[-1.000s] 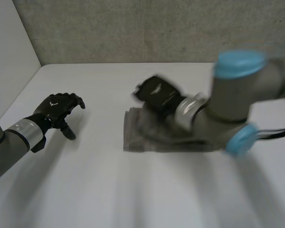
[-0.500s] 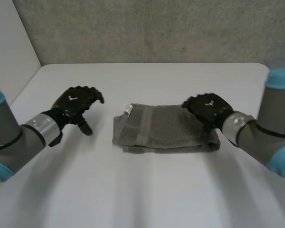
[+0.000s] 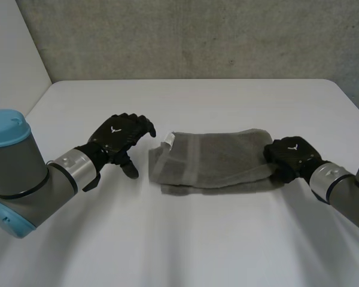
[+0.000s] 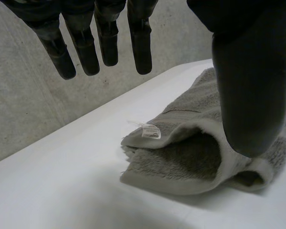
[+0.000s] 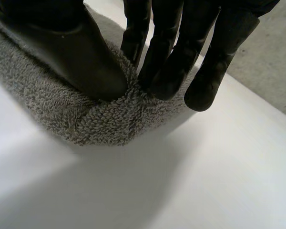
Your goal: Fold the towel.
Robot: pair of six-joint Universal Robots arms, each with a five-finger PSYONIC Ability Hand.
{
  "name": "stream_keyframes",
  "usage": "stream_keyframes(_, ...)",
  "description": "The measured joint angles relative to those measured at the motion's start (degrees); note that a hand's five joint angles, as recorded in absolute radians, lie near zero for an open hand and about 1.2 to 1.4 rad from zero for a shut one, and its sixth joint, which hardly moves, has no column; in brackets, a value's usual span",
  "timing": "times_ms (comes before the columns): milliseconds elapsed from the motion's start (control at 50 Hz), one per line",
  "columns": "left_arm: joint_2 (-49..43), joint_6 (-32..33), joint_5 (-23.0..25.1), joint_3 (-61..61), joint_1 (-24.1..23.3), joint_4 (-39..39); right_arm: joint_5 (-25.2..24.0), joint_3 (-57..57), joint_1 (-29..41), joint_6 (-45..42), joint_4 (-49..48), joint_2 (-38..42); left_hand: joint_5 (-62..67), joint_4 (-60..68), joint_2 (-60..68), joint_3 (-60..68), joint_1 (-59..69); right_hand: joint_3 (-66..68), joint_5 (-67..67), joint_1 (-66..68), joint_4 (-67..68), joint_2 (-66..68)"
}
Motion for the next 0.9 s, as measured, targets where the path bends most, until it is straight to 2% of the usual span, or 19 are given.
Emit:
stream_keyframes(140,0.6,0.0,0.0,-0.2,0.5,0.0,-0.4,-3.4,-0.9,-6.3,5.1,-4.9,0.0,0.0,0.0,0.0,0.0,0.0,0.0,0.0,0.0,0.0)
stream_keyframes(200,1.0,-0.2,0.0,0.1,0.6,0.0,-0.7,-7.1,1.3,-8.5,8.6,-6.4,0.0,0.0,0.0,0.0,0.0,0.0,0.0,0.3,0.0,0.0)
stream_keyframes(300,1.7,-2.0,-0.1,1.0,0.5,0.0,-1.3,-15.0,10.6,-8.6,13.6,-5.3,0.0,0.0,0.0,0.0,0.0,0.0,0.0,0.4,0.0,0.5)
stream_keyframes(380,2.3,-5.8,-0.1,2.2,0.0,0.1,-1.4,-19.8,20.5,-7.4,15.4,-0.4,0.0,0.0,0.0,0.0,0.0,0.0,0.0,0.4,0.0,1.3)
stream_keyframes(480,2.5,-11.2,-0.1,3.6,-0.7,0.3,-0.7,-22.3,28.1,-6.6,15.6,5.3,0.0,0.0,0.0,0.0,0.0,0.0,0.0,0.4,0.0,1.3)
stream_keyframes(500,2.6,-12.5,-0.3,3.9,-0.9,0.5,-0.3,-22.7,29.2,-6.4,15.6,6.3,0.0,0.0,0.0,0.0,0.0,-4.9,-4.2,-4.2,-4.3,-3.0)
stream_keyframes(560,2.5,-15.9,-1.0,4.8,-1.4,1.1,1.5,-23.2,30.9,-5.5,15.2,8.0,0.0,0.0,0.0,0.0,0.0,-32.0,-32.9,-32.4,-32.2,-30.1)
stream_keyframes(580,2.5,-16.9,-1.4,5.1,-1.6,1.3,2.3,-23.2,30.9,-4.8,15.0,8.0,0.0,0.0,0.0,0.0,0.0,-42.2,-43.7,-41.4,-42.3,-40.6)
stream_keyframes(640,2.3,-18.7,-2.5,5.9,-1.9,1.9,4.8,-22.9,29.9,-1.9,14.4,7.1,0.0,0.0,0.0,0.0,0.0,-59.4,-60.5,-57.3,-59.2,-56.8)
stream_keyframes(760,1.5,-20.0,-4.1,7.9,-2.8,2.4,7.7,-19.7,22.8,8.8,13.3,1.5,0.1,0.0,0.0,0.0,0.0,-62.2,-62.1,-60.9,-62.6,-58.7)
stream_keyframes(900,-0.2,-21.7,-4.5,10.5,-4.9,2.1,6.9,-14.6,14.6,17.2,13.0,-4.5,0.2,0.0,0.0,0.0,0.0,-62.2,-62.1,-60.9,-62.6,-58.7)
